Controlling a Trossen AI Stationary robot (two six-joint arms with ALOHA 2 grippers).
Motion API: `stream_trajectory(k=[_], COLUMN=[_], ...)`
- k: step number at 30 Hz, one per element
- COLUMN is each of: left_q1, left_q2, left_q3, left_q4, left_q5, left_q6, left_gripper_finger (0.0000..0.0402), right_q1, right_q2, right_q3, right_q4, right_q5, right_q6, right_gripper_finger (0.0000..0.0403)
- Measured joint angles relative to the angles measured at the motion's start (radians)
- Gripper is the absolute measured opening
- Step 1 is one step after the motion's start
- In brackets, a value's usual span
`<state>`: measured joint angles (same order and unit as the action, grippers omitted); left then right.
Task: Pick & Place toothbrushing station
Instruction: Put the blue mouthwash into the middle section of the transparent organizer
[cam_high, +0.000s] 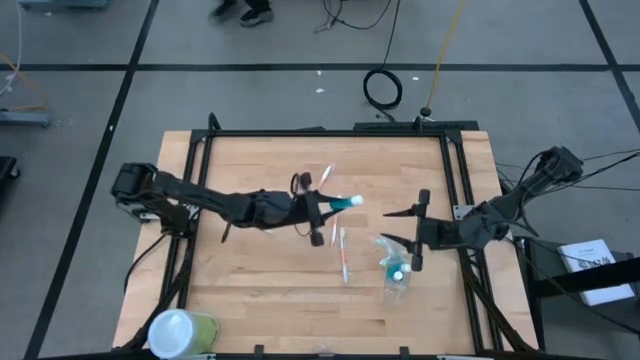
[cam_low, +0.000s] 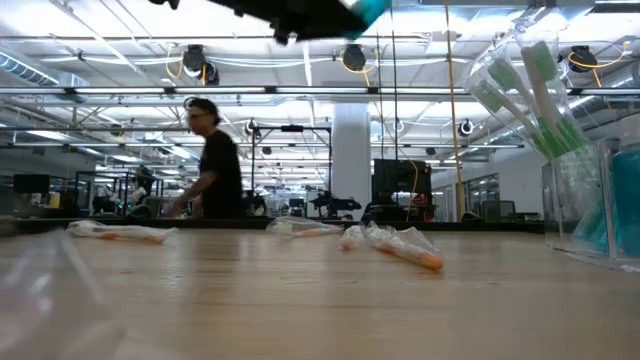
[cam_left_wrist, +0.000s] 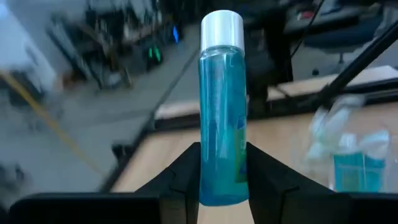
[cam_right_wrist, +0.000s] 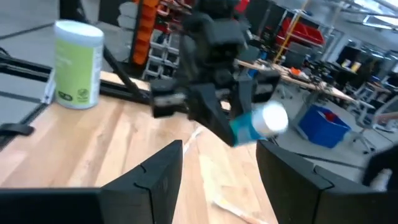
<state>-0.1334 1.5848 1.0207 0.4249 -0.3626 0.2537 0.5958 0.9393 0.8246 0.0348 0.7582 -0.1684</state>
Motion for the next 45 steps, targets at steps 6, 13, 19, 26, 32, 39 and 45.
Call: stream_trajectory(k=[6, 13, 19, 26, 32, 39, 45], left_q1=[0.0, 0.002, -0.002, -0.002, -0.002, -0.003, -0.006], left_q2=[0.052, 0.084, 0.084, 0.084, 0.084, 0.083, 0.083], left_q3=[0.0, 0.0, 0.0, 0.0, 0.0, 0.0, 0.0], left_q4=[0.141, 0.198, 0.199, 0.191, 0.195, 0.199, 0.199], left_q5=[0.009, 0.057, 0.057, 0.048, 0.047, 0.048, 0.049], left_q6=[0.115, 0.128, 0.133, 0.144, 0.162, 0.163, 0.164], left_gripper_finger=[0.0103, 0.0106, 0.0107, 0.0108, 0.0108, 0.0108, 0.0108], right_q1=[-0.06, -0.16, -0.221, -0.23, -0.228, -0.228, -0.228], right_q2=[0.051, 0.142, 0.192, 0.186, 0.167, 0.167, 0.167], right_q3=[0.0, 0.0, 0.0, 0.0, 0.0, 0.0, 0.0], right_q4=[0.09, 0.237, 0.337, 0.332, 0.307, 0.271, 0.269], right_q5=[-0.001, -0.003, -0.094, -0.132, -0.131, -0.131, -0.133], right_q6=[0.051, 0.027, 0.022, 0.025, 0.025, 0.026, 0.023], right_gripper_finger=[0.0223, 0.0263, 0.0259, 0.0198, 0.0147, 0.012, 0.0108])
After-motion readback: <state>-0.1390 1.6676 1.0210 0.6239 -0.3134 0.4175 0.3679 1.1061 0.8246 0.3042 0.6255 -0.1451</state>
